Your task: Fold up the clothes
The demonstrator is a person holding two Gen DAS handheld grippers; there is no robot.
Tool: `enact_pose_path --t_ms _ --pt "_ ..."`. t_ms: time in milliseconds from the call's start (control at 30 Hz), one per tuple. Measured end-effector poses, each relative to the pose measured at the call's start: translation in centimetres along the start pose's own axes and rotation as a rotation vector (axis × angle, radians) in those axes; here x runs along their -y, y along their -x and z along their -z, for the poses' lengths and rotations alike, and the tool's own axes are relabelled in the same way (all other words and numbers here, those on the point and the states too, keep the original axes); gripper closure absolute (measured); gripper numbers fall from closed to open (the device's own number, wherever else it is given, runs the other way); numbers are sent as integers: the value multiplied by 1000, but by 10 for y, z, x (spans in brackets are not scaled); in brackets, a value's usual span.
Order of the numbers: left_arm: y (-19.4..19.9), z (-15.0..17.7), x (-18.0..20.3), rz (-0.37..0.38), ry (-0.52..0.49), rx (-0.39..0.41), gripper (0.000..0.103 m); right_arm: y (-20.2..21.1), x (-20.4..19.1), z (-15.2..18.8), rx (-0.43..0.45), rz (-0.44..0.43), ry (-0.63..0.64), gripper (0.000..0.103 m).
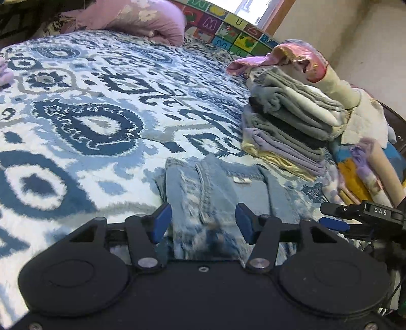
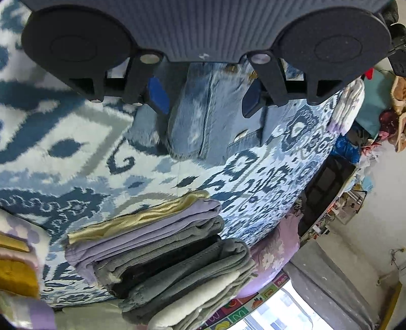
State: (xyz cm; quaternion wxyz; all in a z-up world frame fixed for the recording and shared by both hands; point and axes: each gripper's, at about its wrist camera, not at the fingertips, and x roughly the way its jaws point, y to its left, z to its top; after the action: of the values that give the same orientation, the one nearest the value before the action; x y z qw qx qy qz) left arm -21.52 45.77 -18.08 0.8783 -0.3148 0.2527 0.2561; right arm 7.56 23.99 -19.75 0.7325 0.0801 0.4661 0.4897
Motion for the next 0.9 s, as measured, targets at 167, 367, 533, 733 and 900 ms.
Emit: enact_pose_path --t_ms 167,367,533,733,900 --pt "-31 -14 -7 -7 18 -29 50 -29 5 -10 -12 11 11 40" --pt "-31 -16 0 -17 -14 -28 98 -34 -2 -6 -6 -33 65 89" --pt "3 -10 7 15 -27 13 100 -5 -11 -4 32 -104 61 93" --pt "57 -1 21 86 -45 67 102 44 -29 11 55 -182 62 93" --pt "88 12 34 99 -85 85 102 78 -38 31 60 -211 64 93"
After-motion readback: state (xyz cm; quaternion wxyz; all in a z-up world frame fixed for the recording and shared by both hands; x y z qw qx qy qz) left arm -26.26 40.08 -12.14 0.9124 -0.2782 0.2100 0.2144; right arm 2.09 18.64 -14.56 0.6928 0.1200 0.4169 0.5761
